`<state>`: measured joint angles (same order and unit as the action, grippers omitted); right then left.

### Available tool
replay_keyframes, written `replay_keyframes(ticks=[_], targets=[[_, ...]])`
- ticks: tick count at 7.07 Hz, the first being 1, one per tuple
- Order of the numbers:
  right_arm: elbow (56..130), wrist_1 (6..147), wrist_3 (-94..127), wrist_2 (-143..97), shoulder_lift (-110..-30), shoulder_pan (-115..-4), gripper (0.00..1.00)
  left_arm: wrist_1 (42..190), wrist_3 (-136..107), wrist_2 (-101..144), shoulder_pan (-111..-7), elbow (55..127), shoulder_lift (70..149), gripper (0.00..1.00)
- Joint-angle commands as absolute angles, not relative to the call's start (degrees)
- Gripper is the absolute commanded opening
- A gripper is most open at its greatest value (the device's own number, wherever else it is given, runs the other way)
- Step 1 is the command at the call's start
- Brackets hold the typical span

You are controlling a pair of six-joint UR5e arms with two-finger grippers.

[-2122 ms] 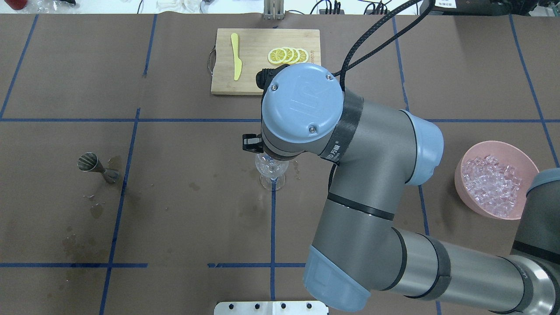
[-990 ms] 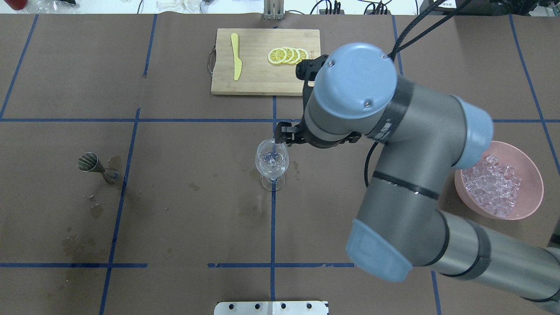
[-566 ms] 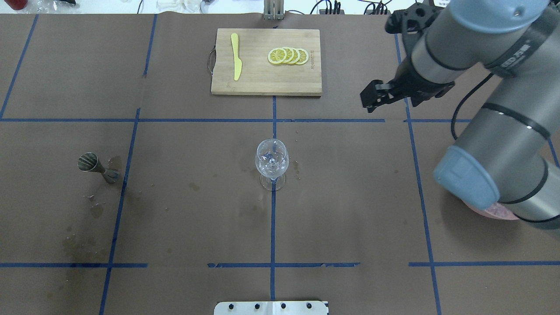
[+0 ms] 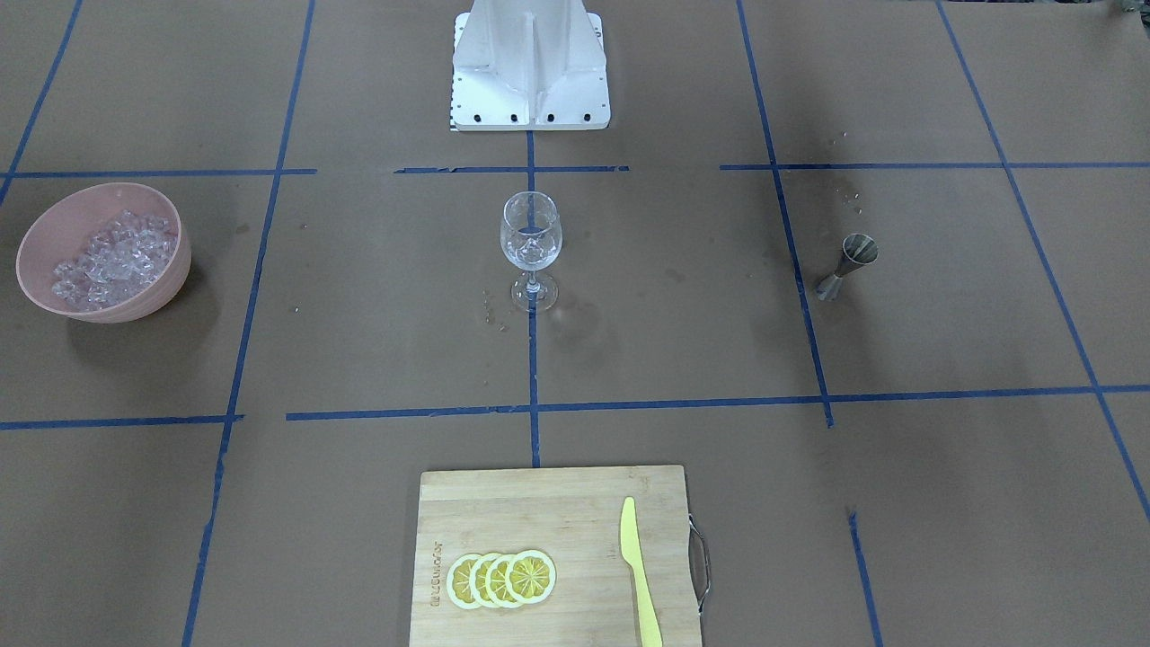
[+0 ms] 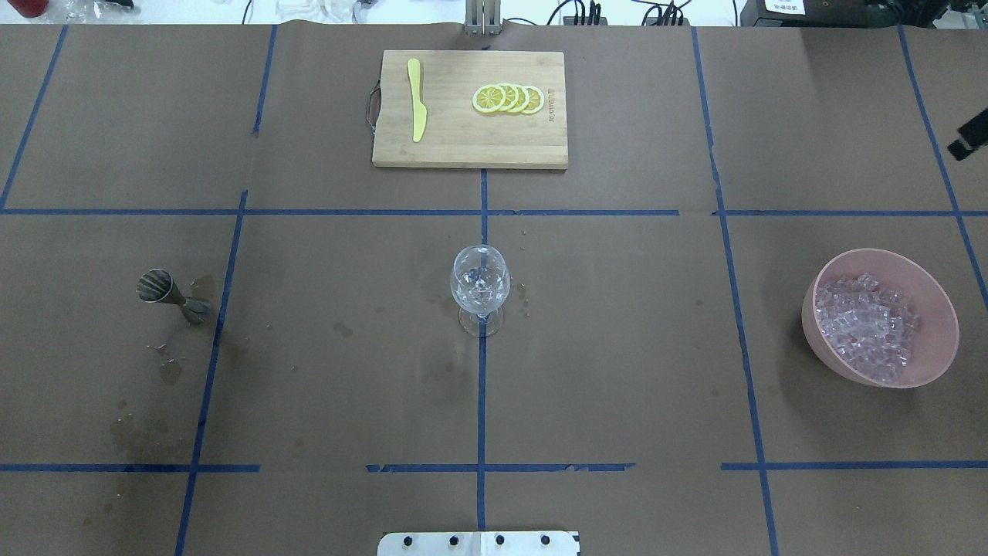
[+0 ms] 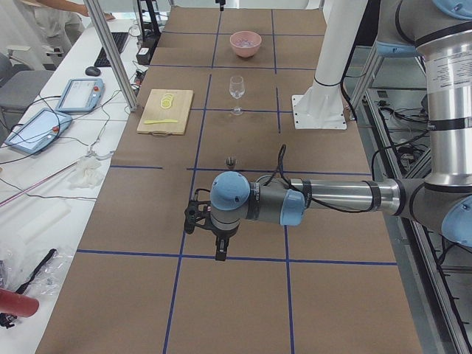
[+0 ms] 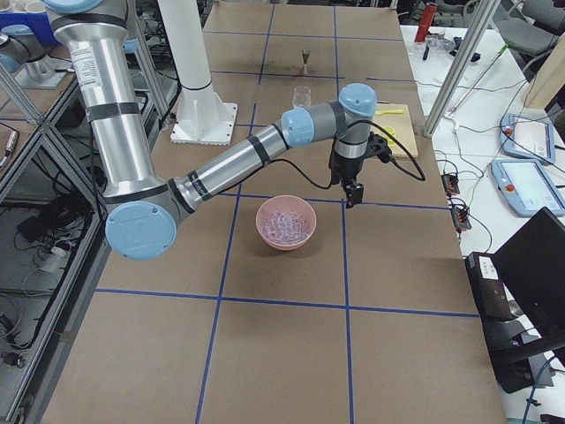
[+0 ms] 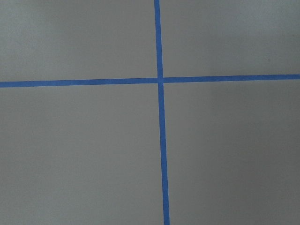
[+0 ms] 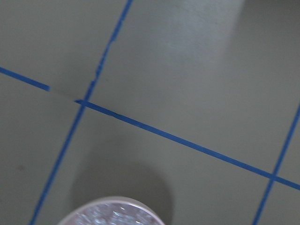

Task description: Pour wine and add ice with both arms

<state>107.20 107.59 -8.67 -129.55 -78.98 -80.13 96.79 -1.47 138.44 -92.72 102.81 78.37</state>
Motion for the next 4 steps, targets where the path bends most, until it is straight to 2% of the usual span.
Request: replay_keyframes(ticks=[1, 3, 4], targets=[[100.91, 107.49, -19.77, -130.17, -85.13, -89.44, 1.00, 96.86, -1.41, 138.34, -92.72, 104.15, 77.17, 1.00], [100.81, 107.40, -19.86, -130.25, -92.08, -93.59, 1.00, 96.86, -1.41, 135.71, -92.64, 104.06, 77.26, 1.00], [100.98, 107.40, -19.95, -130.34, -92.89, -94.04, 1.00, 96.86, -1.49, 135.70, -92.55, 103.45, 77.34, 1.00]])
